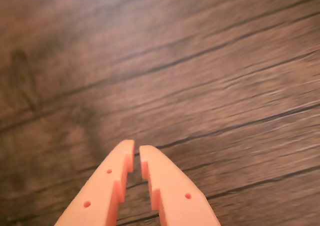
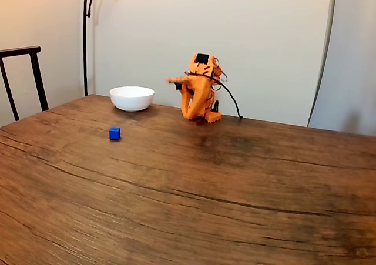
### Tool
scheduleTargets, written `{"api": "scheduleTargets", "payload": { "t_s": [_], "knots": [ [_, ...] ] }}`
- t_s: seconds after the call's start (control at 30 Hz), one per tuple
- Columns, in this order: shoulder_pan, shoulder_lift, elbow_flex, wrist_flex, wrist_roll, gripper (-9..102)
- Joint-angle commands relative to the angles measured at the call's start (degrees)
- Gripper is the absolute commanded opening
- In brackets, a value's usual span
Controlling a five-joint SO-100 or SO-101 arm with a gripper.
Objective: Grasp the cube and drop it in the bowl
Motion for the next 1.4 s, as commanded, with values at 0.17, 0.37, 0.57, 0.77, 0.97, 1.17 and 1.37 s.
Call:
{"api": "scheduleTargets", "payload": {
  "t_s": [0.17, 0.37, 0.57, 0.77, 0.97, 1.17, 1.37],
  "knots": [
    [9.5, -0.2, -16.2, 10.3, -0.4, 0],
    [14.8, -0.3, -20.5, 11.9, -0.4, 0],
    [17.5, -2.4, -20.9, 7.6, -0.4, 0],
    [19.5, -23.2, -33.0, 6.7, 0.3, 0],
    [20.7, -43.5, -45.8, 6.8, 3.7, 0],
    [20.9, -55.1, -55.8, 6.8, 3.5, 0],
    [20.3, -64.7, -64.1, 6.8, 5.1, 0]
  ]
}}
